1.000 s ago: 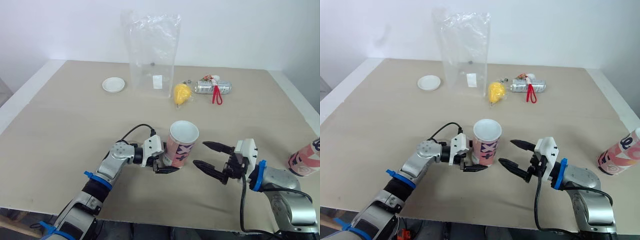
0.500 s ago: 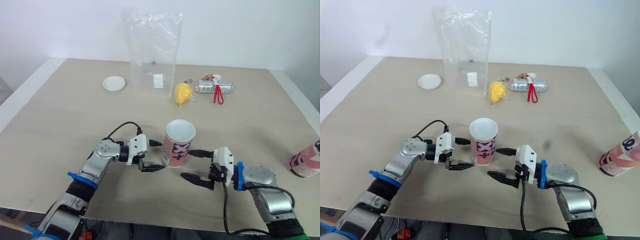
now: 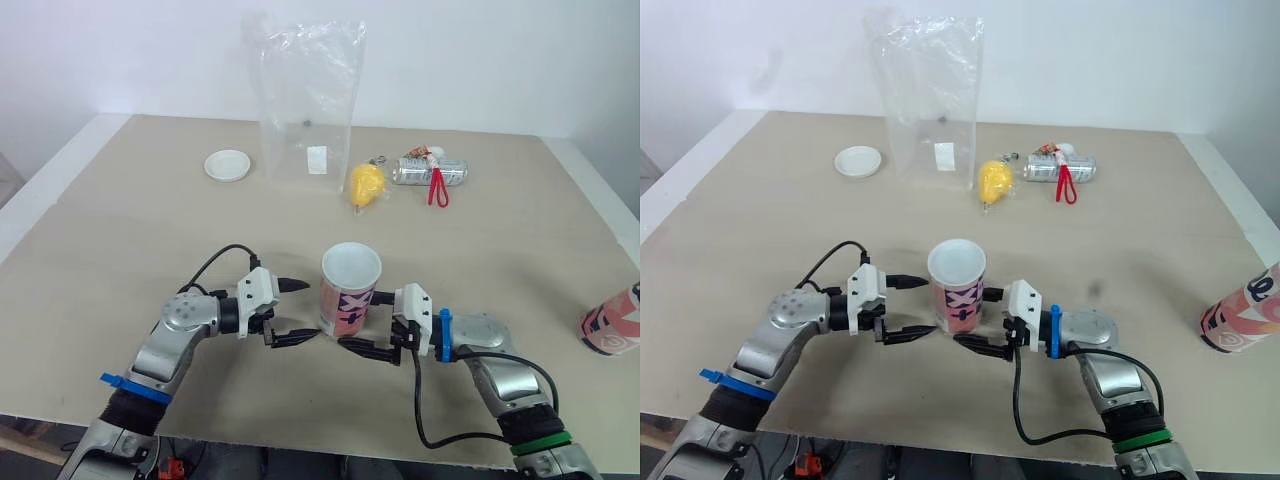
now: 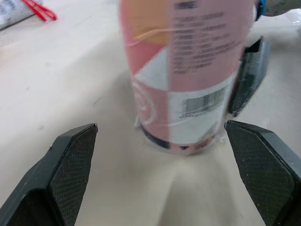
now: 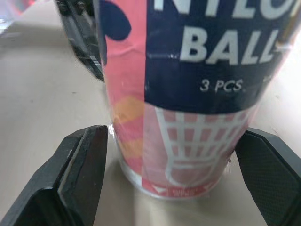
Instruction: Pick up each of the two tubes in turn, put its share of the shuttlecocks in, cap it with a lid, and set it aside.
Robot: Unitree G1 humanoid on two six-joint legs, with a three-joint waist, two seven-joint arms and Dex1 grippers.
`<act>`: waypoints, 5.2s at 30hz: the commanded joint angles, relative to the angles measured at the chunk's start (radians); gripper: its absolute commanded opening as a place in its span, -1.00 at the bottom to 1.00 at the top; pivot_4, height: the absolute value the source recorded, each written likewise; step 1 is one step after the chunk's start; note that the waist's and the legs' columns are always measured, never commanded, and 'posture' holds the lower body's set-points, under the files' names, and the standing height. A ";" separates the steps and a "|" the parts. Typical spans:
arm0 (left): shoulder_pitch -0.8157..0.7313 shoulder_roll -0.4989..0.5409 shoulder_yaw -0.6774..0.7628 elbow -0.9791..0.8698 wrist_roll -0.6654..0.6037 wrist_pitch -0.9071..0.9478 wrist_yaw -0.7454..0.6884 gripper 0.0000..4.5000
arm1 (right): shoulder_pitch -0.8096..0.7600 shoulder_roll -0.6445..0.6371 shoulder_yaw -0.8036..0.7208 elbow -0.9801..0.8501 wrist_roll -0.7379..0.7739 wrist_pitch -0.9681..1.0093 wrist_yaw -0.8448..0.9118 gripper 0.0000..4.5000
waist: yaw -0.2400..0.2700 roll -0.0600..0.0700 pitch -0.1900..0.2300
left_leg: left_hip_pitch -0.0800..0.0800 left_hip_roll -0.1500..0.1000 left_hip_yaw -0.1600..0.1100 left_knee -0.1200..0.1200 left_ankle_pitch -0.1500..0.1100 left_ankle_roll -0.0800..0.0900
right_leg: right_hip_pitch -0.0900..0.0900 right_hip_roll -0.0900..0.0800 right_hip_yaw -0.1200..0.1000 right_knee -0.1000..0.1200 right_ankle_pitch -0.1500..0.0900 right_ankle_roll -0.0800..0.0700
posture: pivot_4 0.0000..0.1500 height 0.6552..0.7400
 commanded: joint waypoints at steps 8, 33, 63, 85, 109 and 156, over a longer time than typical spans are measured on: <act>0.021 0.042 0.024 -0.051 -0.016 -0.008 0.002 1.00 | -0.060 0.049 0.042 0.054 -0.015 -0.035 0.002 0.96 | 0.000 0.000 0.000 | 0.000 0.000 0.000 0.000 0.000 0.000 | 0.000 0.000 0.000 0.000 0.000 0.000 | 1.00 1.00; 0.024 0.070 0.031 -0.016 -0.072 -0.034 -0.095 1.00 | -0.102 0.140 0.067 0.122 -0.042 -0.052 -0.043 0.96 | -0.001 0.000 0.000 | 0.001 0.001 0.000 0.000 0.000 0.000 | 0.000 0.001 0.000 0.001 0.001 -0.001 | 1.00 1.00; 0.005 0.058 0.017 0.055 -0.059 -0.114 -0.093 1.00 | -0.067 0.110 0.060 0.083 -0.039 -0.050 -0.064 0.54 | -0.001 0.000 0.000 | 0.001 0.001 0.000 0.001 0.000 0.000 | 0.000 0.000 0.000 0.001 0.001 -0.001 | 1.00 1.00; -0.060 0.004 -0.007 0.054 -0.095 -0.071 -0.138 1.00 | 0.288 0.161 -0.428 -0.310 0.075 0.124 -0.661 0.54 | 0.002 0.000 0.000 | 0.000 -0.001 0.000 0.001 0.000 0.000 | 0.000 -0.002 0.000 0.000 0.000 0.000 | 1.00 1.00; -0.034 -0.082 0.020 -0.029 -0.152 -0.031 -0.071 1.00 | 0.288 0.183 -0.603 -0.165 0.072 0.190 -0.958 0.54 | 0.001 0.002 0.000 | 0.000 -0.001 0.001 0.001 0.000 0.000 | 0.000 -0.002 0.000 0.000 0.000 0.000 | 1.00 1.00; 0.039 0.123 0.088 0.018 -0.044 -0.080 -0.014 1.00 | 0.386 -0.152 -0.340 -0.220 0.171 -0.062 -0.119 0.98 | 0.001 0.000 0.001 | 0.001 -0.001 0.003 0.001 0.002 0.001 | 0.002 -0.003 0.000 0.000 -0.001 -0.005 | 1.00 1.00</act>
